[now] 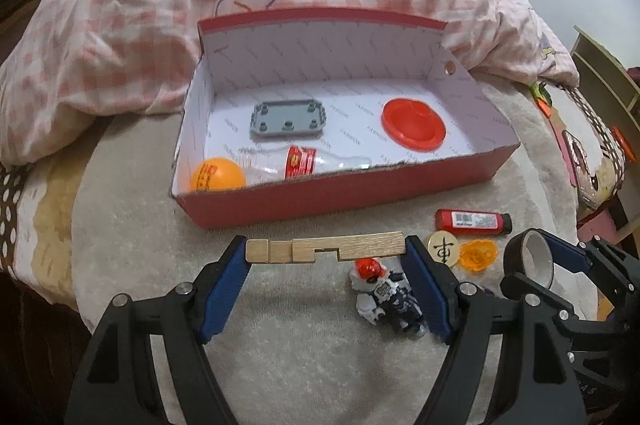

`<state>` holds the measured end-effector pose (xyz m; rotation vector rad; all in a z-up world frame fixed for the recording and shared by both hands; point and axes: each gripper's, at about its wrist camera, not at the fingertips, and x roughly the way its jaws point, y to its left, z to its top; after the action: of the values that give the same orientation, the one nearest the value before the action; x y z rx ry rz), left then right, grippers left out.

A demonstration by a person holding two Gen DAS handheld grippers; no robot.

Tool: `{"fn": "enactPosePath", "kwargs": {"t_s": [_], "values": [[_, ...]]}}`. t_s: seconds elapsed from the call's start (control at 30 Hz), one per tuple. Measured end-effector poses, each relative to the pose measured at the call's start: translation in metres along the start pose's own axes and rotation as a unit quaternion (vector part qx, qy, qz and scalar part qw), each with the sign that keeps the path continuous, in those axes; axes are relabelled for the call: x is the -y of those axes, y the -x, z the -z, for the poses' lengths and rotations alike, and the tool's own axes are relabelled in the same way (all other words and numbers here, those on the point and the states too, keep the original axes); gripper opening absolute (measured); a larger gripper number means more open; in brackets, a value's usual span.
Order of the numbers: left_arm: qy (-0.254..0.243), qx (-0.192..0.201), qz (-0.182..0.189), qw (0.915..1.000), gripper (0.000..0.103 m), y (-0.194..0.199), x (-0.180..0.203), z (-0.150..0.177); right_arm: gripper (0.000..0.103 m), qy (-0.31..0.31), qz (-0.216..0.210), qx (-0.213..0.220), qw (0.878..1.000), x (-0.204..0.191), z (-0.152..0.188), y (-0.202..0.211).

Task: Organize objects
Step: 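Grasp the light wooden block with the left gripper while the right gripper grasps the black tape roll, then carry the wooden block and tape roll up over the red box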

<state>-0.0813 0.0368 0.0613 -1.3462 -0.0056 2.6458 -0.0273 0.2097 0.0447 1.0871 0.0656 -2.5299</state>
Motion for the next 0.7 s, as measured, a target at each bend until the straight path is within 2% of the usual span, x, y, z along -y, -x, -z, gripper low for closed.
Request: {"fn": "enactPosePath", "kwargs": {"t_s": [0.4,0.7], "values": [[-0.006,0.024,-0.009,0.9997,0.077,0.007,-0.002,-0.023,0.050,0.019,-0.008,0.021,1.000,-0.005,-0.028,-0.002],[0.001,0.029,-0.016,0.9994,0.077,-0.007,-0.010,-0.047,0.050,0.028,0.003,0.033,0.999,-0.002,-0.059,-0.009]]}}
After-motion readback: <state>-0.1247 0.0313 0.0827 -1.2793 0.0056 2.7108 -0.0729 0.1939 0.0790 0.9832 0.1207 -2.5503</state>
